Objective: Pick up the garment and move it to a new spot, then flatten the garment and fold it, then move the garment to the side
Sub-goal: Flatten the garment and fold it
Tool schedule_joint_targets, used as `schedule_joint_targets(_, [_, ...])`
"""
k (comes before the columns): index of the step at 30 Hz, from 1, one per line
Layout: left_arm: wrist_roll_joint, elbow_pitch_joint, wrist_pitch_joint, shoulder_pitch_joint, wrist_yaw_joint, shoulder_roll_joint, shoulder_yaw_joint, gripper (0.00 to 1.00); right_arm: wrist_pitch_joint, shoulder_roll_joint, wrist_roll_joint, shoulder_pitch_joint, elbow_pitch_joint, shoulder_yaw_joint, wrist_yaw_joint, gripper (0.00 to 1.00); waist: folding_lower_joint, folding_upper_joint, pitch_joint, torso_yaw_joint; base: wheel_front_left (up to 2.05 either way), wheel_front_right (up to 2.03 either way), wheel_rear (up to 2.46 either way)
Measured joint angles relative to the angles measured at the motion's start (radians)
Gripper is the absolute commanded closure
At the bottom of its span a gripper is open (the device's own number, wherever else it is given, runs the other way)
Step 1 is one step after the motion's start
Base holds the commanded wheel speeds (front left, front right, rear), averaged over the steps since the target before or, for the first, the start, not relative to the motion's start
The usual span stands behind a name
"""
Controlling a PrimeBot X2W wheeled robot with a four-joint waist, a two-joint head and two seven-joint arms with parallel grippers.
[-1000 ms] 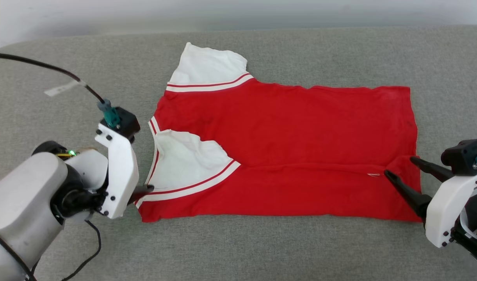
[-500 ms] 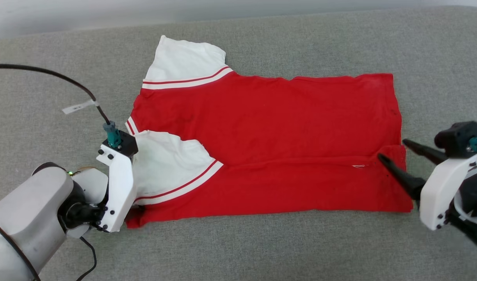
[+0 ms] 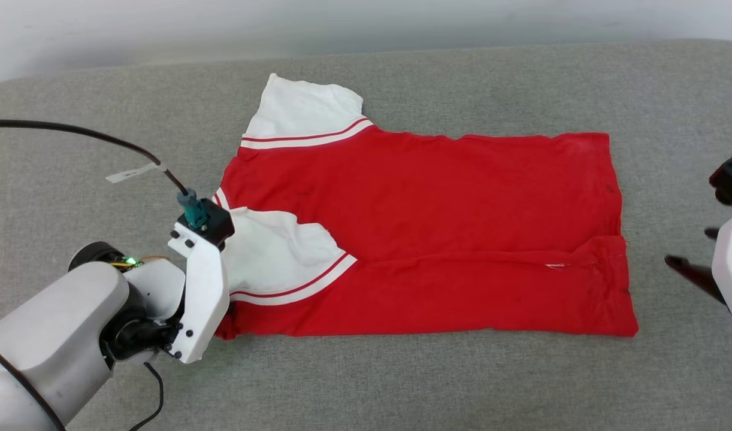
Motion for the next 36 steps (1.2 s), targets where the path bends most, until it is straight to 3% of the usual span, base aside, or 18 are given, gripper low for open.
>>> schedule_joint_targets(4, [0.002,-0.020,-0.012,-0.014,-0.001,-0.001,-0.003,1.00,0.143,-0.004,0.078,-0.008,0.031,0.035,0.000,0.00,0.0001,0.0000,0.008,0.014,0.00,0.00,0.00])
schedule_joint_targets(9, [0.009,-0.034,-0.015,-0.034,-0.001,-0.006,-0.015,1.00,0.212,0.058,0.124,-0.010,0.099,0.049,0.000,0.00,0.0000,0.0000,0.033,0.026,0.00,0.00,0.00])
schedule_joint_targets(15, [0.017,-0.041,-0.025,-0.055,-0.001,-0.011,-0.026,1.00,0.200,0.160,0.124,0.017,0.214,0.063,0.000,0.00,0.0001,0.0000,0.068,0.041,0.00,0.00,0.00])
schedule_joint_targets(20, [0.016,-0.039,-0.035,-0.065,-0.001,-0.015,-0.045,1.00,0.156,0.191,0.111,0.021,0.266,0.076,0.000,0.00,0.0000,0.0000,0.086,0.049,0.00,0.00,0.00])
schedule_joint_targets(21, [0.016,-0.037,-0.039,-0.065,-0.001,-0.015,-0.048,1.00,0.148,0.192,0.111,0.020,0.271,0.078,0.000,0.63,0.0000,0.0000,0.086,0.049,0.00,0.00,0.00])
schedule_joint_targets(22, [0.015,-0.034,-0.042,-0.065,-0.001,-0.014,-0.051,1.00,0.137,0.192,0.110,0.020,0.274,0.081,0.000,0.63,0.0000,0.0000,0.086,0.047,0.00,0.00,0.00])
schedule_joint_targets(23, [0.011,-0.030,-0.047,-0.065,-0.001,-0.012,-0.053,1.00,0.125,0.193,0.111,0.020,0.278,0.082,0.000,0.99,0.0000,0.0000,0.084,0.045,0.00,0.00,0.00])
schedule_joint_targets(29, [-0.027,-0.016,-0.065,-0.046,-0.001,0.006,-0.068,1.00,0.045,0.182,0.113,0.017,0.269,0.100,0.000,1.00,0.0001,0.0000,0.045,0.033,0.00,0.00,0.00])
schedule_joint_targets(36, [-0.081,-0.057,-0.074,0.003,-0.001,0.058,-0.083,1.00,0.003,0.097,0.165,0.069,0.168,0.097,0.000,1.00,0.0001,0.0000,-0.026,0.023,0.00,0.00,0.00])
